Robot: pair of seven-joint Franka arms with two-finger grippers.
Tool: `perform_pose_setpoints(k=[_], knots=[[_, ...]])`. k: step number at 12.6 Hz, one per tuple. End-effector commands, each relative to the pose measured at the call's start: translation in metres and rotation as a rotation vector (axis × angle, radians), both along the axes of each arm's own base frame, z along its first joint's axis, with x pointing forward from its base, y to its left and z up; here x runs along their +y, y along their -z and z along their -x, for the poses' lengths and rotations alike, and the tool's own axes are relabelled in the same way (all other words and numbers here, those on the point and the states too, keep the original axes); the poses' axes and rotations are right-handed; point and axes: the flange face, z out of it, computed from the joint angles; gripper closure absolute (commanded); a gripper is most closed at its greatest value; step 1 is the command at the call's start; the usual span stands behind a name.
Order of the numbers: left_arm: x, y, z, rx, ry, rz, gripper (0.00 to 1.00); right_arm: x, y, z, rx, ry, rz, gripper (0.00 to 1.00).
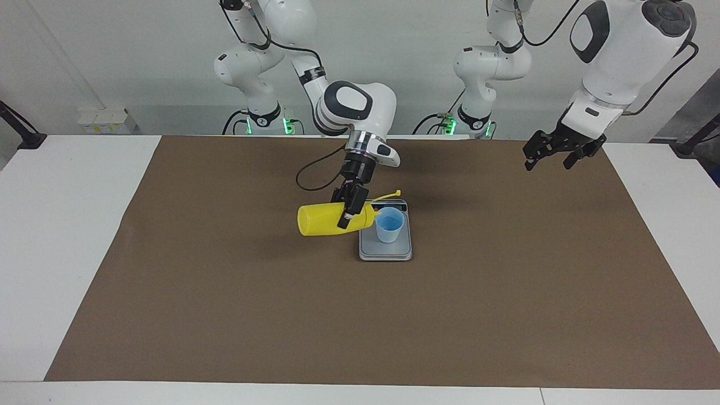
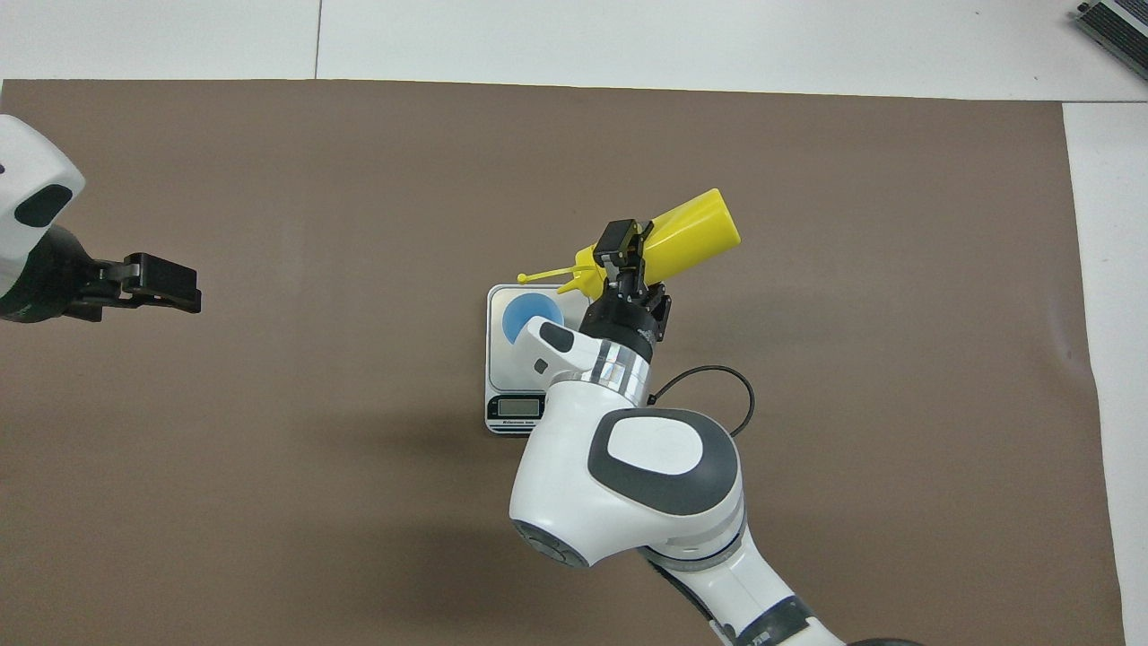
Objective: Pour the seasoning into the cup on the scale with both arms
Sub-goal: 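Turn the bottle upright and carry it back with the right gripper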
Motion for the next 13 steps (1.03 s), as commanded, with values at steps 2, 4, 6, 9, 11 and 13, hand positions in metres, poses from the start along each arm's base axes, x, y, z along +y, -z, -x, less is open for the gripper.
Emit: perform_pose_setpoints(k=[2,4,6,9,11,13], knots=[[0.001,0.0,0.01,0.002,-0.003,0.013,0.0,-0.036,-0.031,-0.004,0.06,0.111,-0.196,1.0],[0.001,0.001,0.01,0.004,-0.003,0.014,0.0,-0.054,-0.037,-0.003,0.107,0.186,-0.297,1.0],[0.001,0.001,0.01,0.005,-0.003,0.013,0.0,-0.081,-0.041,-0.006,0.147,0.251,-0.429,1.0],[0.001,0.001,0.01,0.005,-0.003,0.013,0.0,-0.127,-0.037,-0.009,0.17,0.294,-0.581,1.0],[0.001,0.001,0.01,0.005,-0.003,0.013,0.0,-0.159,-0.023,-0.013,0.17,0.292,-0.685,1.0],[0.001,0.001,0.01,0.005,-0.003,0.013,0.0,-0.185,-0.01,-0.013,0.167,0.288,-0.754,1.0]])
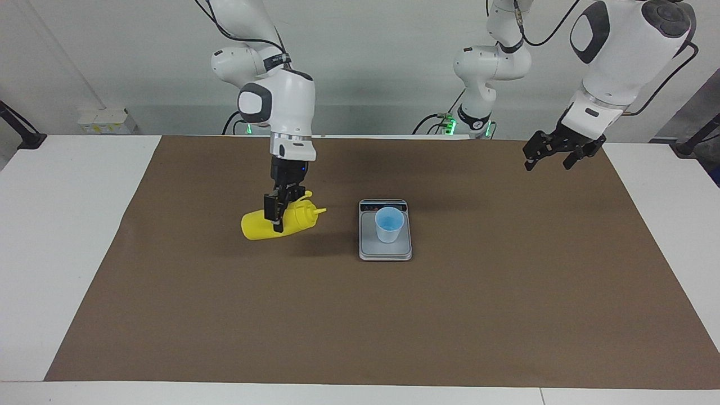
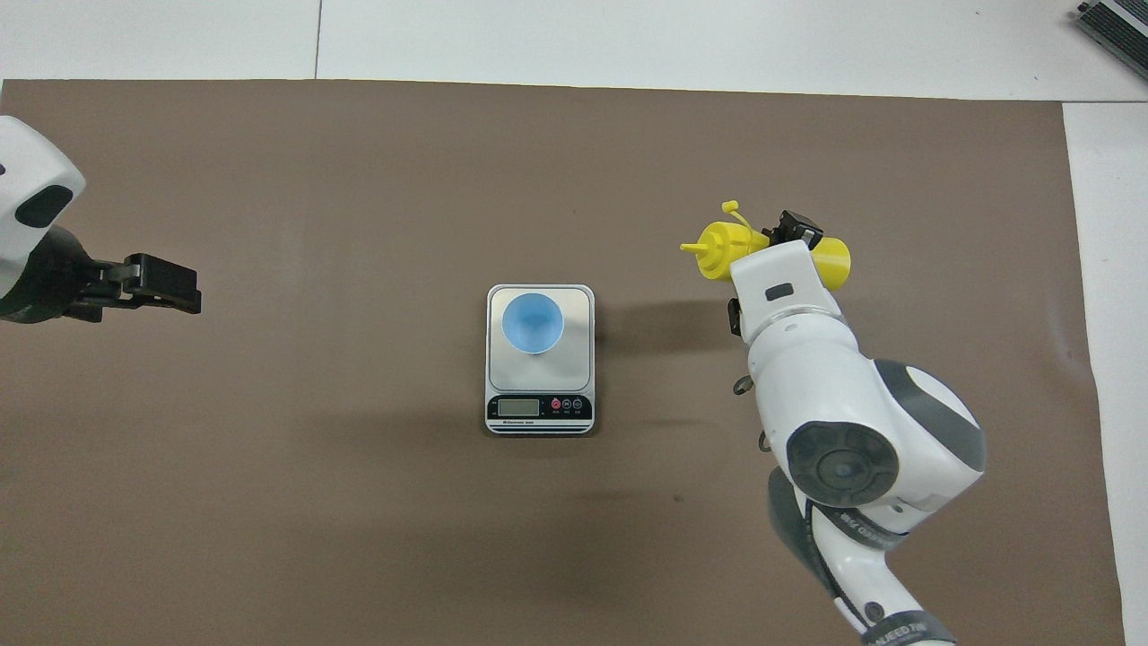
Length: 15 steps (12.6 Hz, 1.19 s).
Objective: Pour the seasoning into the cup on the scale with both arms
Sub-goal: 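Turn the bottle upright and carry it back with the right gripper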
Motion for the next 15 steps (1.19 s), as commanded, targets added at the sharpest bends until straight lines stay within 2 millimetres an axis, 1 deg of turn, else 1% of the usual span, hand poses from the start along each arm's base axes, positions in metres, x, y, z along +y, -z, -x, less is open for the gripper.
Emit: perform_pose_setpoints(k=[1,4,5,7,11,12,13,14,15], knots=[[0.0,0.0,0.01,0.003,-0.001,0.013,0.0,-0.031,0.006,0.01,-0.013,0.016,-0.087,1.0],[0.001,0.0,0.01,0.003,-0.001,0.014,0.0,-0.06,0.009,0.001,-0.016,0.079,-0.121,1.0],[0.001,0.002,0.01,0.005,-0.001,0.013,0.0,-0.065,0.008,-0.002,-0.009,0.125,-0.166,1.0],[0.0,0.002,0.01,0.005,0.0,0.013,0.0,-0.071,0.006,-0.007,0.008,0.215,-0.26,1.0],[0.001,0.002,0.01,0.005,-0.001,0.013,0.0,-0.077,0.002,-0.013,0.028,0.321,-0.378,1.0],[0.001,0.002,0.01,0.005,-0.001,0.013,0.0,-0.078,-0.004,-0.017,0.04,0.347,-0.389,1.0],[0.001,0.002,0.01,0.005,-0.001,0.013,0.0,-0.078,-0.016,-0.023,0.07,0.374,-0.399,1.0],[0.001,0.003,0.011,0.006,-0.002,0.012,0.0,-0.083,-0.027,-0.029,0.106,0.386,-0.426,1.0],[0.001,0.004,0.011,0.008,0.0,0.012,0.0,-0.094,-0.034,-0.031,0.147,0.375,-0.472,1.0]])
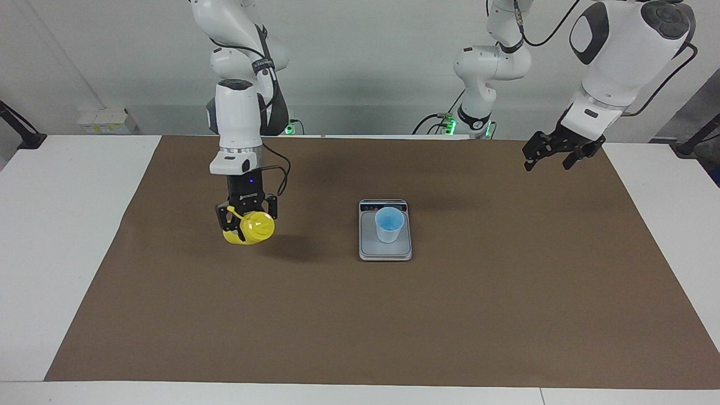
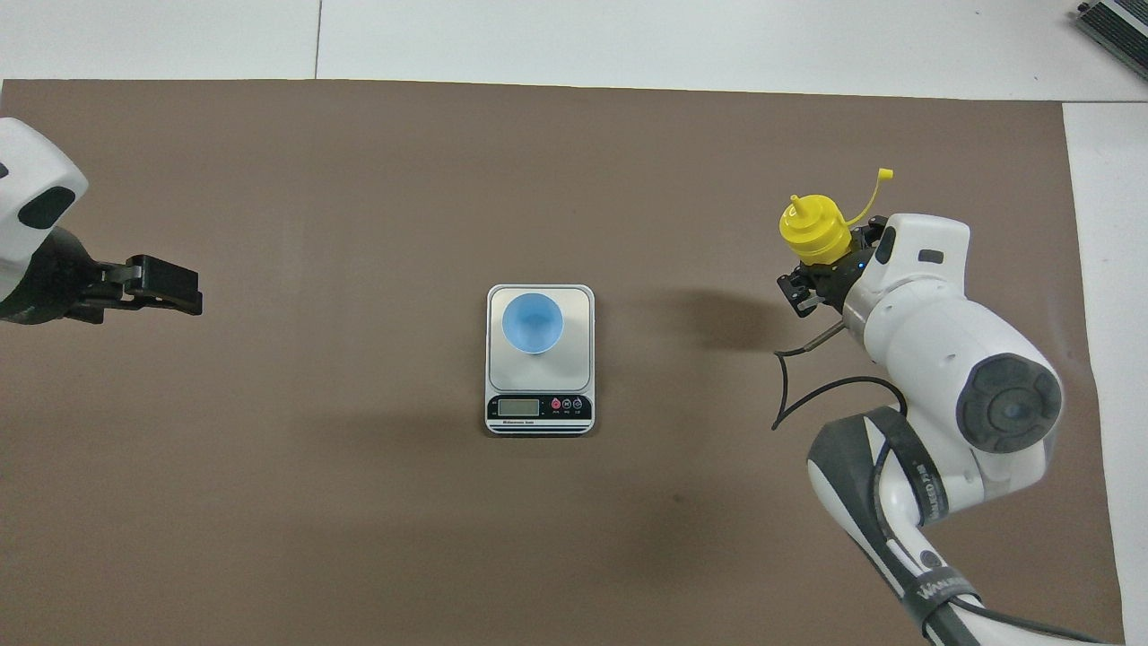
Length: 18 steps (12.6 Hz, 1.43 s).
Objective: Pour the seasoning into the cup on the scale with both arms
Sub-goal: 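Turn the bottle upright and carry it back with the right gripper, then lower the yellow bottle onto the table and open the right gripper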
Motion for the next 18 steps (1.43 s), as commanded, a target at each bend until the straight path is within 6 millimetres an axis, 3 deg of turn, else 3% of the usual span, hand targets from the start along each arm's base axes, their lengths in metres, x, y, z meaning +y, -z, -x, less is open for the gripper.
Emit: perform_pose_setpoints(k=[1,5,9,13,18], knots=[[0.001,0.001,0.011,0.002,0.0,0.013,0.0,-0.023,-0.034,-0.004,0.035,-0.048,-0.105,1.0],[0.001,0.001,0.011,0.002,0.0,0.013,0.0,-0.095,-0.035,0.005,0.016,-0.161,-0.296,1.0],[0.001,0.001,0.011,0.002,0.001,0.013,0.0,-0.151,0.0,0.025,-0.037,-0.266,-0.436,1.0],[0.001,0.001,0.011,0.002,0.001,0.013,0.0,-0.175,0.06,0.047,-0.158,-0.434,-0.498,1.0],[0.0,0.001,0.011,0.004,0.002,0.013,0.0,-0.198,0.115,0.062,-0.216,-0.512,-0.562,1.0]])
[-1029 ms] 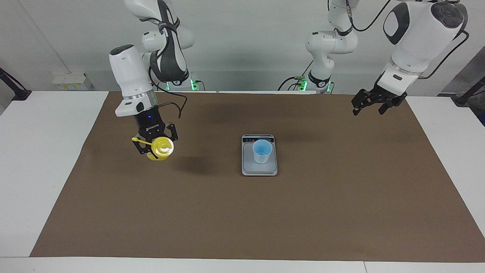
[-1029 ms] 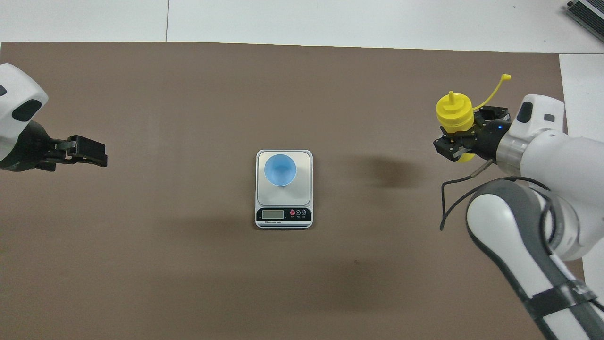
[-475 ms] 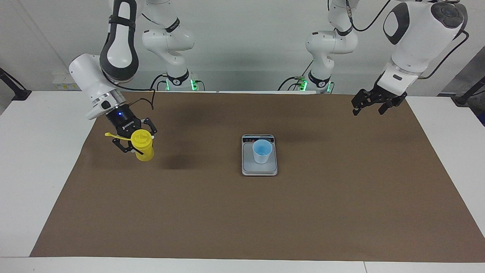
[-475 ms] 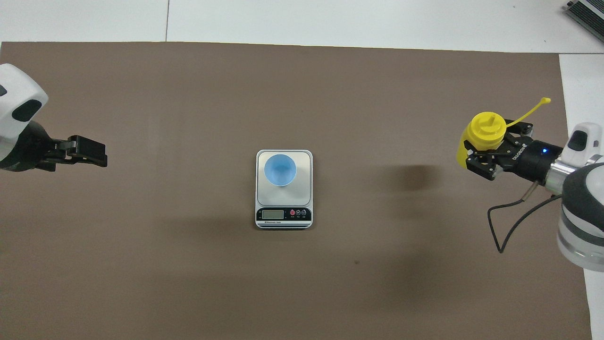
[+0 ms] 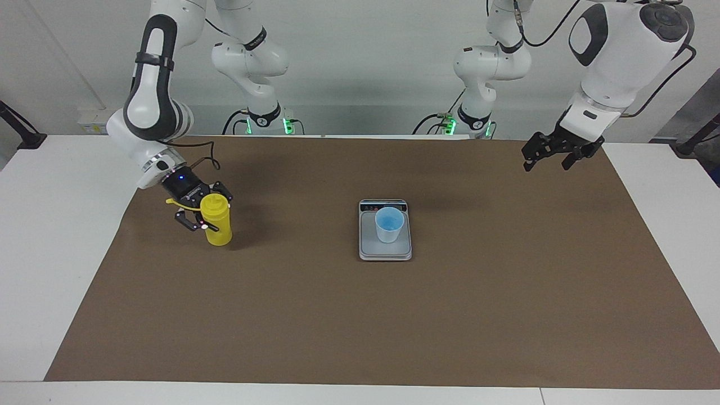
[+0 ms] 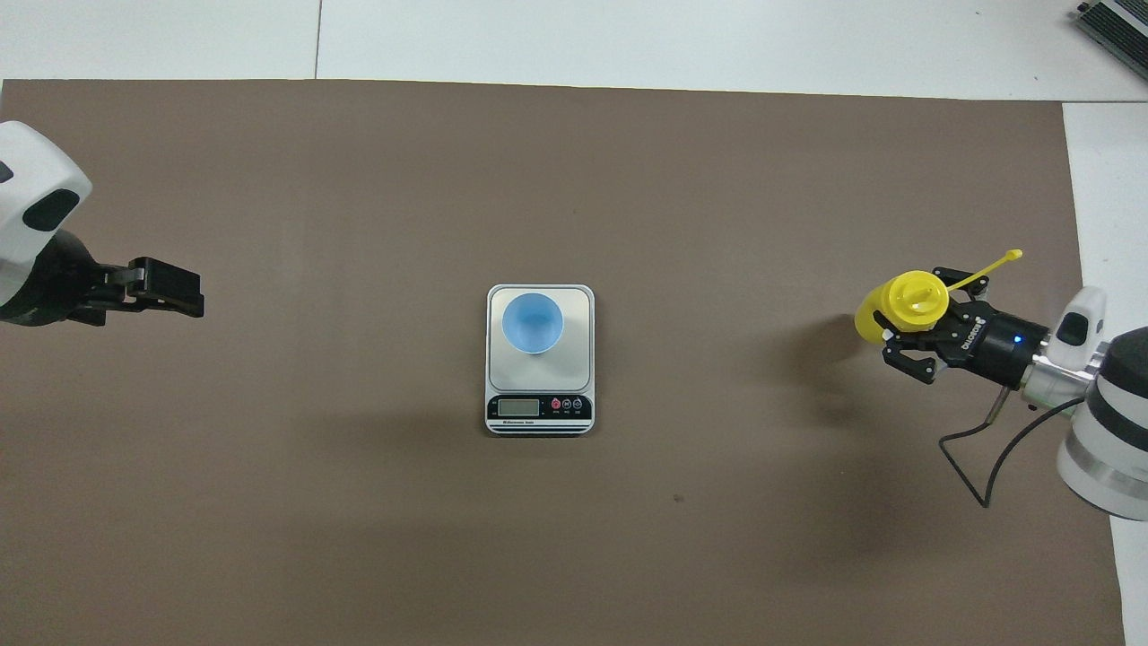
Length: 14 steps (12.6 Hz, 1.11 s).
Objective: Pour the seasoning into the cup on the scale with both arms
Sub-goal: 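Lower the yellow bottle onto the table and open the right gripper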
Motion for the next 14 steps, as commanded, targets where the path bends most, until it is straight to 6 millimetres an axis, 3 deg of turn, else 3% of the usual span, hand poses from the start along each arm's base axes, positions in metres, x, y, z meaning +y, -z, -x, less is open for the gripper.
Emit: perform_pose_setpoints(k=[1,3,4,9,14], knots=[[0.0,-0.001,0.01,-0.001,0.001,0.013,0.0,-0.003,0.015,0.006,-0.032,-0.002,-0.054,1.0],[-0.001,-0.001,0.011,-0.001,0.001,0.013,0.0,-0.003,0.018,0.006,-0.045,-0.014,-0.05,1.0],[-0.001,-0.001,0.011,-0.001,0.001,0.013,0.0,-0.003,0.017,0.005,-0.063,-0.022,-0.04,0.01],[-0.001,0.0,0.011,0.0,0.003,0.013,0.0,-0.003,0.018,0.006,-0.066,-0.021,-0.05,0.0],[0.0,0.0,0.011,-0.001,0.001,0.015,0.0,-0.036,0.023,0.022,-0.045,-0.003,-0.023,0.0]])
